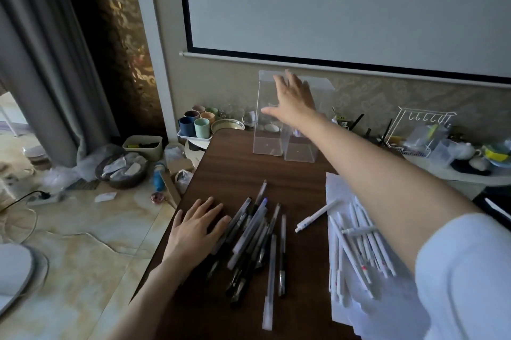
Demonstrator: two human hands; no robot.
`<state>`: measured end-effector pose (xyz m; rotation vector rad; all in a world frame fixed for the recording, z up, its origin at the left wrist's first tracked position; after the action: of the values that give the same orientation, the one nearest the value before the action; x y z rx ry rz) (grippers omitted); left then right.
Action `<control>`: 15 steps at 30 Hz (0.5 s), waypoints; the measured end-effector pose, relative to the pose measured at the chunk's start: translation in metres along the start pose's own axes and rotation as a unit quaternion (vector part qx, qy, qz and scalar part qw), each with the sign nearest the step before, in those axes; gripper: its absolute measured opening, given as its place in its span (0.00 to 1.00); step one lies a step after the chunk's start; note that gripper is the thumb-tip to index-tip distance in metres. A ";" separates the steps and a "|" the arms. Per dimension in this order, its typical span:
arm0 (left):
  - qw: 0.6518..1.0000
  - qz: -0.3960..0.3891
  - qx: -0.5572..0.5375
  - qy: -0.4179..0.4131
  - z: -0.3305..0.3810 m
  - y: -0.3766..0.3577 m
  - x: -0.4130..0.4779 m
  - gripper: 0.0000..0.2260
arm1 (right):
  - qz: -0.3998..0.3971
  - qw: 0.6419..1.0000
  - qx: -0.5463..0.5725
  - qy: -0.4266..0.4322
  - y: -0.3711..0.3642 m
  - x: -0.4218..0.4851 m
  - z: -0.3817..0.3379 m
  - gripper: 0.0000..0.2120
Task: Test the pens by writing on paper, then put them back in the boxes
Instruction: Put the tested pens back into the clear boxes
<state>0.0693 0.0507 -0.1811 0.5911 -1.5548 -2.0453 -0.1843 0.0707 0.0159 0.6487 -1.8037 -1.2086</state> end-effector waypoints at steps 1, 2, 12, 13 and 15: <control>1.000 -0.004 0.003 0.001 -0.001 -0.001 0.001 0.27 | -0.023 1.000 -0.015 -0.004 -0.001 0.013 0.002 0.45; 1.000 -0.007 0.004 0.001 -0.001 -0.001 0.001 0.28 | -0.048 0.998 -0.028 -0.007 -0.004 0.022 0.004 0.47; 0.999 0.024 -0.037 0.015 -0.002 0.002 0.000 0.45 | -0.173 0.982 -0.069 -0.021 -0.014 0.062 0.026 0.51; 0.999 0.025 -0.040 0.016 -0.003 0.003 0.001 0.46 | -0.157 0.984 -0.079 -0.002 -0.014 0.061 0.023 0.50; 0.998 0.027 -0.051 0.018 -0.004 0.005 0.001 0.47 | -0.121 0.988 -0.087 0.034 -0.008 0.053 0.019 0.46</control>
<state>0.0711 0.0461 -0.1777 0.5372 -1.4206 -2.0490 -0.2277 0.0351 0.0239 0.8139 -1.5736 -1.4688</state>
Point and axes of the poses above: each hand's wrist, its own x-axis towards the middle knuckle, its own y-axis out of the back of the hand, z = x × y, the point moved 6 cm from there along x, towards the middle knuckle, and after that the axes turned 8 degrees about x, right-handed, at the moved point
